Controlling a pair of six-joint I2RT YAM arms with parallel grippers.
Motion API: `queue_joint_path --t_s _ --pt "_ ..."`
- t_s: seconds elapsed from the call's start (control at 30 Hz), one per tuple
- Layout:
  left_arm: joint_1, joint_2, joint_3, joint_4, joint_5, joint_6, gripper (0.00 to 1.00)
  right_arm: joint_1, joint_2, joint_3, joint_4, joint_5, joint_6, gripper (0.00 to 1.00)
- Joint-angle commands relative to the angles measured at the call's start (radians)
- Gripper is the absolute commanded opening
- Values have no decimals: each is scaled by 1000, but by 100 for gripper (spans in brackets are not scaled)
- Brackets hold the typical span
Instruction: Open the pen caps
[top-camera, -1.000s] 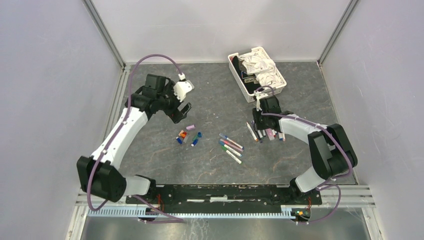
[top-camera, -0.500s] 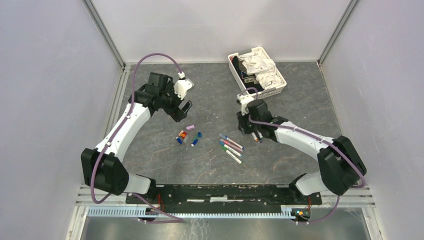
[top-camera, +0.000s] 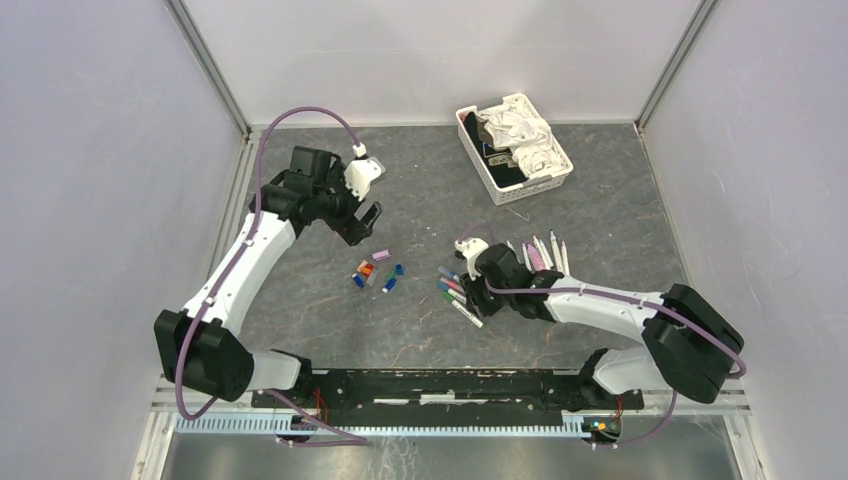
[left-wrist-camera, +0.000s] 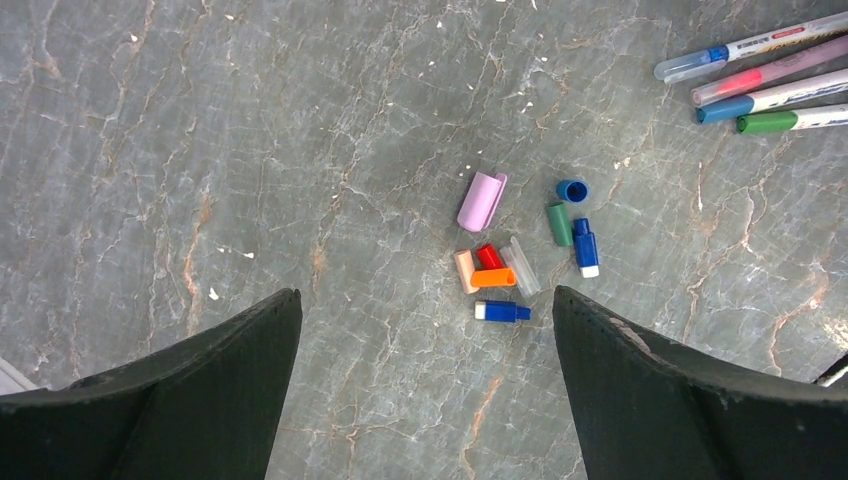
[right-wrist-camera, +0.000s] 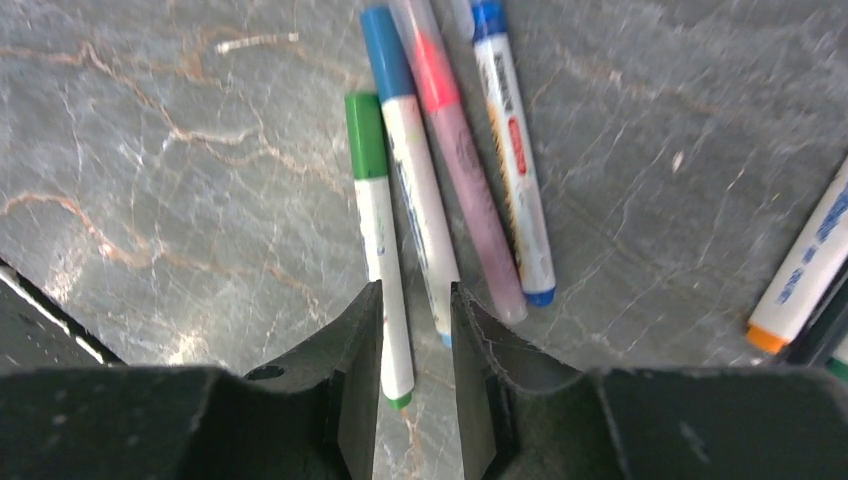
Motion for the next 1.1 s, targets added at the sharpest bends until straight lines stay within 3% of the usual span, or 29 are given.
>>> queue_joint_path --t_s 0.0,0.4,0.67,1.07 --pt "3 -49 11 -5 36 -12 100 22 -64 -56 34 -18 48 35" --pt "3 -34 25 -58 61 -11 100 47 -57 -71 41 -42 55 35" --pt "4 -37 26 -63 60 3 100 89 -139 -12 -83 147 52 37" --pt "3 -40 37 -81 64 6 100 141 -83 1 -32 104 65 35"
